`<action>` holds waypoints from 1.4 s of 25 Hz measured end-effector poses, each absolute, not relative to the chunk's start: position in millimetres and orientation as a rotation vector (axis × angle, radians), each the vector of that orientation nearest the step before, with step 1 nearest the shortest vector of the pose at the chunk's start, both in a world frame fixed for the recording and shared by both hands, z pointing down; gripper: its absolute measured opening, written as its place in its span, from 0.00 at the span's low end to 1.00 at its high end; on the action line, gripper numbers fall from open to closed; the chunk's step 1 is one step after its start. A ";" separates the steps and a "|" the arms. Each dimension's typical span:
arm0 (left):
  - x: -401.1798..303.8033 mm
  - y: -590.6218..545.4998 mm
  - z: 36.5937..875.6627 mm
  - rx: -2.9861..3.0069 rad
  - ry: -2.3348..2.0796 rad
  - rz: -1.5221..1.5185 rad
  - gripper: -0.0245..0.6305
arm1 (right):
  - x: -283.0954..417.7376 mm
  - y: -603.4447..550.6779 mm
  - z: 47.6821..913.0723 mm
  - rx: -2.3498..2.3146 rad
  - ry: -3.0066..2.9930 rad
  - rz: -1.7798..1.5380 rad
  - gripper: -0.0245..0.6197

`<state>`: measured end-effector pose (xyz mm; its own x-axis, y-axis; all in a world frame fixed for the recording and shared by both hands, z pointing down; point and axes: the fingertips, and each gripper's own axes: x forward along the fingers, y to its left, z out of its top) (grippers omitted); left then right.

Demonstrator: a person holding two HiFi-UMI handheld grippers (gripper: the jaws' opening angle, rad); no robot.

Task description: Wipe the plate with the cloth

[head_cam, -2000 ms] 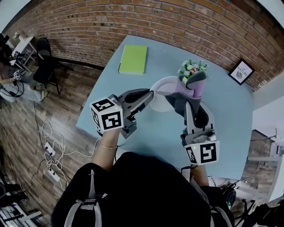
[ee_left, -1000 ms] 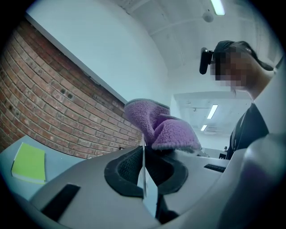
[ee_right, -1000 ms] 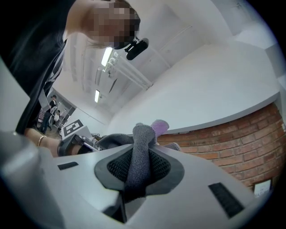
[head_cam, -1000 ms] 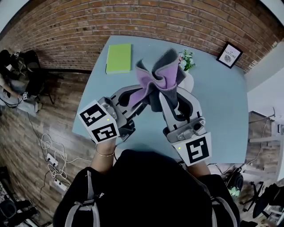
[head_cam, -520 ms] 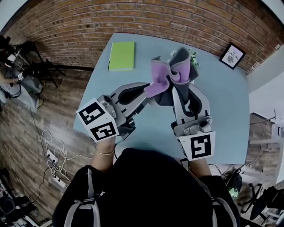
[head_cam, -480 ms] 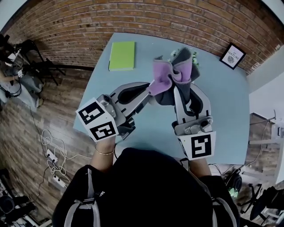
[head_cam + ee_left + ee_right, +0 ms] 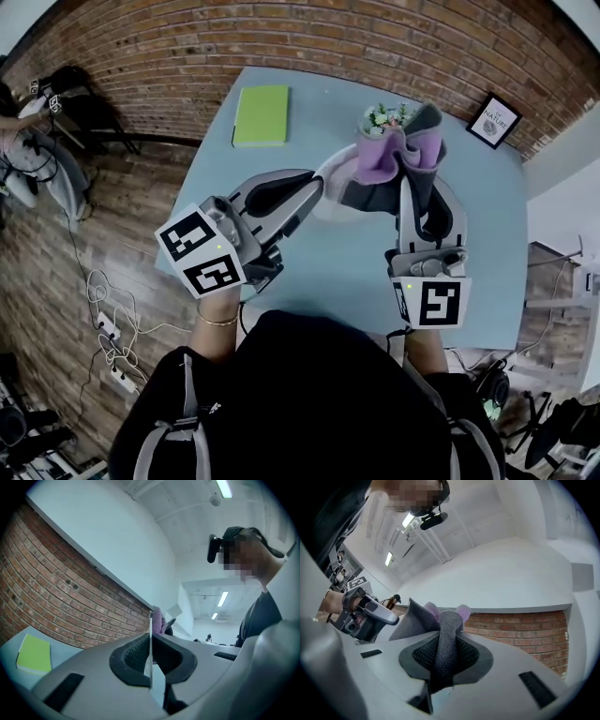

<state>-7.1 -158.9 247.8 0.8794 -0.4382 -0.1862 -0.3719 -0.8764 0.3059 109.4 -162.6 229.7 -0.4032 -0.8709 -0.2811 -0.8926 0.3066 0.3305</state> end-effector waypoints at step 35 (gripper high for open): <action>-13.1 -146.0 225.2 2.825 -0.601 -0.427 0.07 | 10.2 -114.6 222.7 -1.175 2.664 0.687 0.13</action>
